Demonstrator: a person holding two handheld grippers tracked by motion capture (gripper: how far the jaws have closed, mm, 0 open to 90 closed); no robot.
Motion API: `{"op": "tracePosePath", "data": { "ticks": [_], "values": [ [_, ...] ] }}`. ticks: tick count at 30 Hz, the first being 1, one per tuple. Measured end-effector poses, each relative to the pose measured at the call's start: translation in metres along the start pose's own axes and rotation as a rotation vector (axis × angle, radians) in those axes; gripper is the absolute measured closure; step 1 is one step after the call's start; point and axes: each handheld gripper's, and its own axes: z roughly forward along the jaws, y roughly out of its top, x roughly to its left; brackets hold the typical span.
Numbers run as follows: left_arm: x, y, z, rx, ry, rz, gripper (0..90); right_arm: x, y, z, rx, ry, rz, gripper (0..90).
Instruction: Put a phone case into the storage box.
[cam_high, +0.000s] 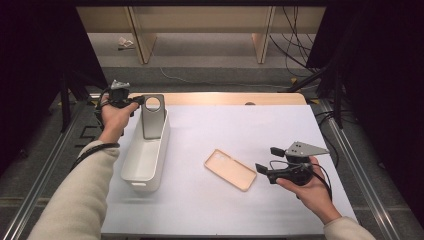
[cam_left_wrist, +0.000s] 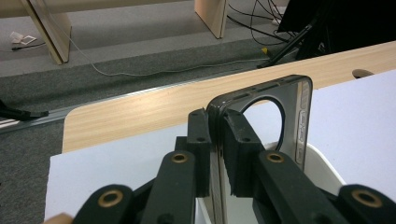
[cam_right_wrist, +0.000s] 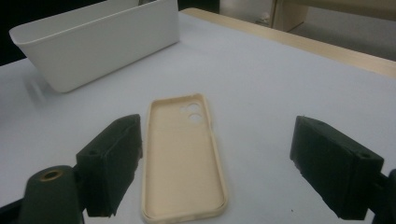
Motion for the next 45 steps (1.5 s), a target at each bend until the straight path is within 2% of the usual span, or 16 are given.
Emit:
{"op": "tracePosePath", "data": {
  "ticks": [18, 26, 31, 36, 45],
  "values": [
    [-0.0005, -0.0002, 0.0065, 0.015, 0.02, 0.018, 77.6, -0.0003, -0.0001, -0.0002, 0.001, -0.001, 0.0, 17.8],
    [-0.0008, -0.0012, 0.0077, 0.022, 0.021, 0.022, 72.4, -0.0002, 0.0, -0.0001, 0.001, 0.0, -0.001, 17.8],
    [-0.001, -0.0013, 0.0076, 0.03, 0.016, 0.017, 65.8, -0.0002, 0.0, -0.0001, 0.0, 0.001, -0.001, 17.8],
    [-0.002, 0.0006, 0.0069, 0.032, 0.01, -0.01, 57.0, 0.0002, 0.0002, -0.0001, 0.001, 0.0, -0.002, 17.8],
    [-0.0062, 0.005, 0.0031, 0.042, 0.014, -0.011, 39.7, 0.0004, 0.0003, 0.0, 0.001, -0.002, -0.003, 17.8]
  ]
}}
